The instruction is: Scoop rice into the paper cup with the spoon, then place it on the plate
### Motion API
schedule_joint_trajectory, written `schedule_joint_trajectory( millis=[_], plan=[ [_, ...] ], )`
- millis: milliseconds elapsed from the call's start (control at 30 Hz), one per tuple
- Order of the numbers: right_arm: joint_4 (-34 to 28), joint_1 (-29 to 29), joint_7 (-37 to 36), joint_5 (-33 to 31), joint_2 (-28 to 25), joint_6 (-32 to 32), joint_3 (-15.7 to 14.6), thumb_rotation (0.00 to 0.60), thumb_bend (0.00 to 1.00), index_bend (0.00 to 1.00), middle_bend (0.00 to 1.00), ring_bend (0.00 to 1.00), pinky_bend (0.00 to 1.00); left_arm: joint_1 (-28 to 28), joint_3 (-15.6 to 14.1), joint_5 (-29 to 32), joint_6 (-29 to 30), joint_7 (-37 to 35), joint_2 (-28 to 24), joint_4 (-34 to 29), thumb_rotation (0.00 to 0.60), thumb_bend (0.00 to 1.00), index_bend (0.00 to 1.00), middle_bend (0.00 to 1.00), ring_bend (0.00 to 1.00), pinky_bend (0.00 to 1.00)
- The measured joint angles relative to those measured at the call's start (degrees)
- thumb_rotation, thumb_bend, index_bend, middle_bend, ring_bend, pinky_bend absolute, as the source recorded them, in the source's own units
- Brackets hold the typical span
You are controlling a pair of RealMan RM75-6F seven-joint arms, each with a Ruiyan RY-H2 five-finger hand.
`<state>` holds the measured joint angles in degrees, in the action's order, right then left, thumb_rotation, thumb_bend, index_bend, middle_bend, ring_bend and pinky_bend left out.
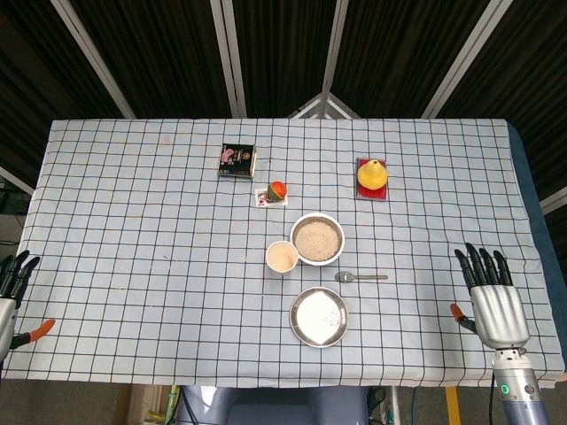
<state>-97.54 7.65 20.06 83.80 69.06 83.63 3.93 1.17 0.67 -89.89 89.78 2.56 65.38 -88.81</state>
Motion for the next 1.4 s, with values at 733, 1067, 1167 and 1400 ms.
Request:
schedule_joint_trajectory(
  millis=[733,1067,1167,1400],
  plan=[
    [-1.61,0.22,-0.38,-0.81,-0.13,-1.41,-0.14,0.600,0.29,0.00,0.11,0.14,0.40,0.03,-0.23,0.95,-0.76,-1.34,-1.14,-1.40,0.600,0.00,0.00,0.00,0.00,0.00],
    [-0.58,2.36,-1.23,2.14,1.63,-2.13,0.64,0.600,0.29,0.33,0.88,0.96,1.00,-0.38,-0.65,0.39,-0.20,-2.53,-1.70,-1.36,0.600,0.00,0.00,0.00,0.00,0.00],
    [-0.62,3.39,-0.61,1.57,2.27,-3.35,1.27,0.600,0.29,0.38,0.93,1.00,1.00,-0.49,-0.78,0.29,-0.16,-2.41,-1.70,-1.36,0.600,0.00,0.00,0.00,0.00,0.00],
    [-1.60,7.21,4.54,-3.62,4.48,-9.28,3.48,0.600,0.29,0.43,0.96,1.00,1.00,-0.42,-0.62,0.21,-0.03,-2.04,-1.32,-1.58,0.600,0.00,0.00,0.00,0.00,0.00]
  ],
)
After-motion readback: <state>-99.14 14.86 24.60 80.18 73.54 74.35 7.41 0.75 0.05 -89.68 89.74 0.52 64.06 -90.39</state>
